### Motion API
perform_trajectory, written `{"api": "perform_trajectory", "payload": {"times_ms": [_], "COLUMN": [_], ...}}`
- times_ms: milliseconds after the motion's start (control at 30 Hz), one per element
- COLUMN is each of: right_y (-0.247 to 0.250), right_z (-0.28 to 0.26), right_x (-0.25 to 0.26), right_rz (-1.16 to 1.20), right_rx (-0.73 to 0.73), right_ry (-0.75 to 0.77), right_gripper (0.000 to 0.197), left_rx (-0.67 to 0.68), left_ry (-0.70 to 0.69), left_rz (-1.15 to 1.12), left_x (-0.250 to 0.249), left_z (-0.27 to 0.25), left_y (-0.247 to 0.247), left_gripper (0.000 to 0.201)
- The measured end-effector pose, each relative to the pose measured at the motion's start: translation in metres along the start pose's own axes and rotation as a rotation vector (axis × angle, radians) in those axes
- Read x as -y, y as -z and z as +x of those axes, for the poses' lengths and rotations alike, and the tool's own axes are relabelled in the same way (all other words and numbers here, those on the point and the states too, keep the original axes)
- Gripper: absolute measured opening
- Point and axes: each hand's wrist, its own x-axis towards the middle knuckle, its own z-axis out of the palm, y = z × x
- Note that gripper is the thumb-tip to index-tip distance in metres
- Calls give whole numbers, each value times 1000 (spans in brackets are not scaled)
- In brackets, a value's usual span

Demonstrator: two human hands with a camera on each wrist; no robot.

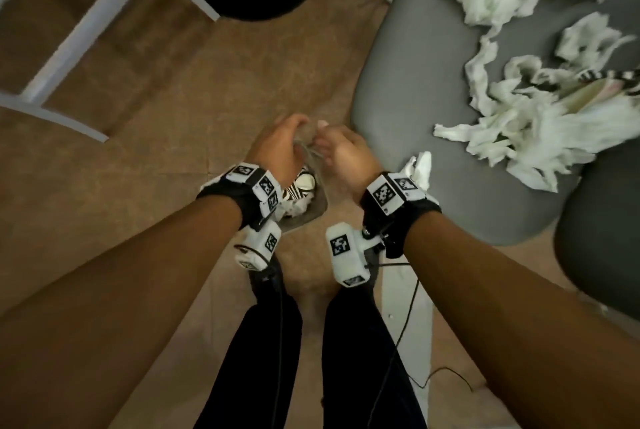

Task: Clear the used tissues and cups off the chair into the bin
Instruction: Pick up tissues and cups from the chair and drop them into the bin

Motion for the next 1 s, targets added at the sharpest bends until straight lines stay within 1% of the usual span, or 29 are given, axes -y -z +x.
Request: {"api": "perform_trajectory", "payload": {"times_ms": [67,133,200,233,300,333,367,400,433,500,533,567,633,667,733,767,833,867,900,967,1000], "right_y": [16,39,77,100,142,167,187,211,227,258,270,282,299,310,330,338,353,358,363,368,370], "right_z": [-12,-16,-20,-24,-28,-28,-31,-29,-30,-32,-32,-33,-32,-30,-26,-23,-18,-16,-13,-8,-5], "right_x": [31,52,64,69,67,63,58,52,47,39,35,35,40,46,58,63,69,71,72,73,73], "right_rz": [45,-36,-206,-315,-504,-586,-673,-752,-809,-871,-903,-941,-1028,-1074,-1199,-1281,-1450,-1522,-1581,-1661,-1681], "right_rx": [-25,-64,-129,-169,-232,-265,-303,-352,-385,-432,-456,-493,-576,-617,-653,-647,-611,-586,-556,-516,-510], "right_ry": [68,156,233,263,288,289,284,290,299,315,339,367,438,455,456,443,416,400,383,367,373], "right_gripper": [26,25,27,28,31,30,28,26,26,28,30,31,32,33,37,40,44,42,40,35,32], "left_rx": [-18,-6,34,51,100,142,194,245,287,321,337,370,421,404,324,279,144,95,83,119,133], "left_ry": [-73,-154,-278,-351,-464,-506,-538,-582,-625,-685,-670,-630,-464,-403,-349,-356,-424,-442,-445,-403,-369], "left_rz": [-26,0,76,150,327,406,467,518,562,619,617,602,499,444,355,332,337,347,388,519,587], "left_x": [-30,-57,-89,-105,-123,-133,-136,-141,-142,-146,-149,-154,-164,-170,-185,-194,-219,-231,-242,-255,-257], "left_z": [6,9,6,5,-1,-2,-4,-3,-4,0,5,12,28,36,49,54,63,68,73,84,89], "left_y": [10,12,9,3,-14,-26,-38,-51,-60,-75,-79,-83,-82,-81,-77,-76,-80,-85,-91,-107,-114], "left_gripper": [47,50,58,64,80,84,82,74,61,34,27,25,22,21,28,33,37,44,57,86,97]}}
